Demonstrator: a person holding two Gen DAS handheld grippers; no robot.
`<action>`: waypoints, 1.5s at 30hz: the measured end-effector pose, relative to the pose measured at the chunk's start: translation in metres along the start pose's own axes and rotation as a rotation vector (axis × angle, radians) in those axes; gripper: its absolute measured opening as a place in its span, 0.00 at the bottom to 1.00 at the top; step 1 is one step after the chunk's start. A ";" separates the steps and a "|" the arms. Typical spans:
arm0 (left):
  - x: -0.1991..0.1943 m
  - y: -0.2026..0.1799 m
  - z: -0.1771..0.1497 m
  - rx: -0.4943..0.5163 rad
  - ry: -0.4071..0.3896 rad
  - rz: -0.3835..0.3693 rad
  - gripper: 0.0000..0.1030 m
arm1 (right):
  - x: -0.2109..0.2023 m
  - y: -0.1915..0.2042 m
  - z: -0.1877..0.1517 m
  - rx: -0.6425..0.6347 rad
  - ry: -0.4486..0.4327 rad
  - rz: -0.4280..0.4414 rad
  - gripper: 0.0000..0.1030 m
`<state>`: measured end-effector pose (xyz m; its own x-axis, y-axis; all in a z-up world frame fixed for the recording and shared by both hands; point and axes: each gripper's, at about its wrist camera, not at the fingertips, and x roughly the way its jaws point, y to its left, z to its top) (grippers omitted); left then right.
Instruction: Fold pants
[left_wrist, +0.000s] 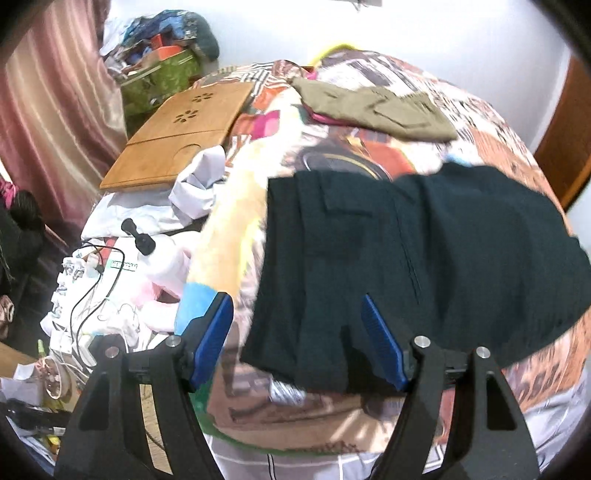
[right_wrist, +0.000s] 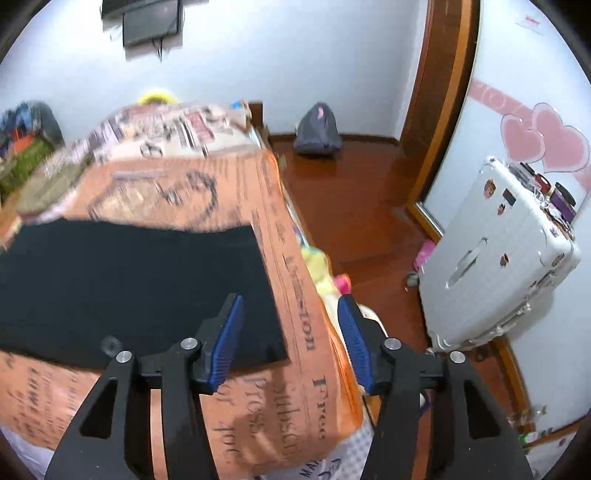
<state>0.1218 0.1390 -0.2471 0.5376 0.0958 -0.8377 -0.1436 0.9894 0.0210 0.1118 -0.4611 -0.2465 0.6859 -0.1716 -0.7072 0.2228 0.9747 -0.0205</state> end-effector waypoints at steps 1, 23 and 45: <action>0.002 0.001 0.005 -0.002 0.000 -0.001 0.70 | -0.003 0.004 0.005 -0.004 -0.009 0.009 0.48; 0.020 0.017 -0.014 -0.162 0.095 -0.176 0.79 | 0.001 0.231 0.067 -0.334 -0.106 0.435 0.57; -0.012 -0.230 0.061 0.289 -0.030 -0.318 0.80 | -0.004 0.071 -0.015 -0.033 0.026 0.243 0.70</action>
<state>0.1989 -0.0827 -0.2088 0.5419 -0.2196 -0.8112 0.2692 0.9598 -0.0799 0.1148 -0.3888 -0.2559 0.6981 0.0723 -0.7123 0.0303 0.9910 0.1304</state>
